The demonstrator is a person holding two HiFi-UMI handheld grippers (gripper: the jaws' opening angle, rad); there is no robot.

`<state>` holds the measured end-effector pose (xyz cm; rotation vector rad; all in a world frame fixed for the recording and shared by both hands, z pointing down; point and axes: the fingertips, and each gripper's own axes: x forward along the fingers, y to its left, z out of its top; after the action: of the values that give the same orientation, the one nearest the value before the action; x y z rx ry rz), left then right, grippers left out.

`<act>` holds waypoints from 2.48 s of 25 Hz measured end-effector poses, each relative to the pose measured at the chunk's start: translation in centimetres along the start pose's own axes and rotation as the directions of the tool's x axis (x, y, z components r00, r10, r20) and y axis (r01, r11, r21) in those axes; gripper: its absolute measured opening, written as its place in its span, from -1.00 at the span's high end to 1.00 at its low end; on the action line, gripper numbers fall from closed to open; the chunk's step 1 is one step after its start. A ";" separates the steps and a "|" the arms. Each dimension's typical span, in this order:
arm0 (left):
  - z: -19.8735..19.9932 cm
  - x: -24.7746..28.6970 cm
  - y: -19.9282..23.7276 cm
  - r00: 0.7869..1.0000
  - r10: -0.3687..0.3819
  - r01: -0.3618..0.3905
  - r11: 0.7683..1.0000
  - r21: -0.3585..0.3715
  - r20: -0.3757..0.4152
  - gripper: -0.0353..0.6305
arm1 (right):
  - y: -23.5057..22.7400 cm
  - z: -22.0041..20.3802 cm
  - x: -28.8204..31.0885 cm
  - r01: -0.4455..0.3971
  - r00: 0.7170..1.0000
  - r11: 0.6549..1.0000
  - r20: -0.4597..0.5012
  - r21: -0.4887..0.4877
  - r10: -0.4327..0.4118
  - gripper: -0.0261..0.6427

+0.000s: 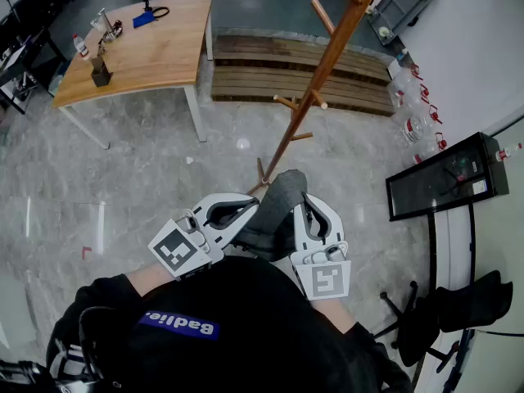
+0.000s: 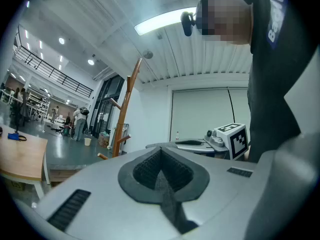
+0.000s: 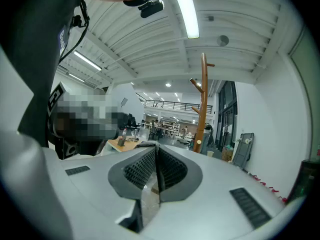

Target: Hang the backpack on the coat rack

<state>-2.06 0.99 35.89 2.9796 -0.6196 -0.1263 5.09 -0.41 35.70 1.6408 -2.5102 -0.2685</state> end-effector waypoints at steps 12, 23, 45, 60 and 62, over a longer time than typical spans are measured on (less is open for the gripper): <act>0.2 0.4 -0.2 0.999 0.035 -0.035 0.999 0.007 0.005 0.87 | -0.9 1.3 0.5 -0.025 0.999 1.000 0.020 -0.018 0.025 0.85; 0.7 2.4 0.6 0.989 0.147 -0.147 0.989 0.028 0.018 0.87 | -5.6 3.7 1.6 -0.060 0.996 0.997 0.060 -0.053 0.063 0.85; 1.0 4.5 6.4 0.998 -0.038 0.039 0.999 -0.024 0.043 0.87 | -13.7 7.6 10.8 0.109 0.993 0.960 -0.024 -0.259 -0.119 0.85; -0.2 4.6 9.5 0.991 -0.134 0.135 0.988 -0.070 0.014 0.87 | -15.7 2.4 15.6 0.075 0.972 0.951 -0.189 -0.300 -0.137 0.85; -0.5 4.7 9.8 0.990 -0.138 0.138 0.988 -0.063 0.007 0.87 | -16.0 1.8 15.7 0.065 0.970 0.952 -0.206 -0.299 -0.130 0.85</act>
<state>-1.52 -9.83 37.19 2.9595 -0.4015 -0.1569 12.74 -20.95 30.62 1.5812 -2.1133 -0.4163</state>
